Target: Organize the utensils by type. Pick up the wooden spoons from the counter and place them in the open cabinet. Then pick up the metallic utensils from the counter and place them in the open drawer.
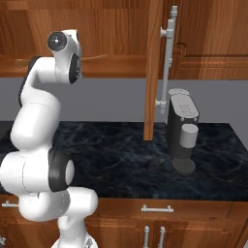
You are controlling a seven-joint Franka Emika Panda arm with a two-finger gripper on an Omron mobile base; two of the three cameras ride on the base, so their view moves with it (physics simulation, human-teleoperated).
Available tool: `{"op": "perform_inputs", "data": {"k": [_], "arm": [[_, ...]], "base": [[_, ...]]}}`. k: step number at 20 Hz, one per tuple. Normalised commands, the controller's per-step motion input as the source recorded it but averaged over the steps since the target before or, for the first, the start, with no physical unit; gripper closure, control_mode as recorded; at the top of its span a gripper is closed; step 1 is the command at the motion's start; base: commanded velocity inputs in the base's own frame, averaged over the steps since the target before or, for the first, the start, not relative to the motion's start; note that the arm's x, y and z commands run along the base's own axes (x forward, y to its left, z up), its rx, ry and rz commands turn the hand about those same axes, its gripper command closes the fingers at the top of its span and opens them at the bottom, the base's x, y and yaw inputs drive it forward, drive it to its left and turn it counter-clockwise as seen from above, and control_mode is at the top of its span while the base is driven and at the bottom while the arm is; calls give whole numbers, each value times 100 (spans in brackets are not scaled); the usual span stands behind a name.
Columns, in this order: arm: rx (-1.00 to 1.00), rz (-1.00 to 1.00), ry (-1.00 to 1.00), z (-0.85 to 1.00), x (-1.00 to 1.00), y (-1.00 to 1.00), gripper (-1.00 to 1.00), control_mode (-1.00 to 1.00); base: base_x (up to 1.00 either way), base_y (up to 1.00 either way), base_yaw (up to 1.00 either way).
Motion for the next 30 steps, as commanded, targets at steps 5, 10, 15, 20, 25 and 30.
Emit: {"op": "perform_inputs", "data": {"k": [5, 10, 15, 20, 25, 30], "arm": [[0, 0, 0, 0, 59, 0, 100, -100], [5, 0, 0, 0, 57, 0, 100, -100], [8, 0, 0, -3, 55, 0, 100, -100], [6, 0, 0, -17, 43, 0, 100, -100], [0, 0, -2, -28, 31, 3, 100, -100], [0, 0, -1, -30, 29, 9, -100, -100]], "base": [[0, 0, 0], [0, 0, 0], [0, 0, 0], [0, 0, 0], [0, 0, 0], [0, 0, 0]]}}
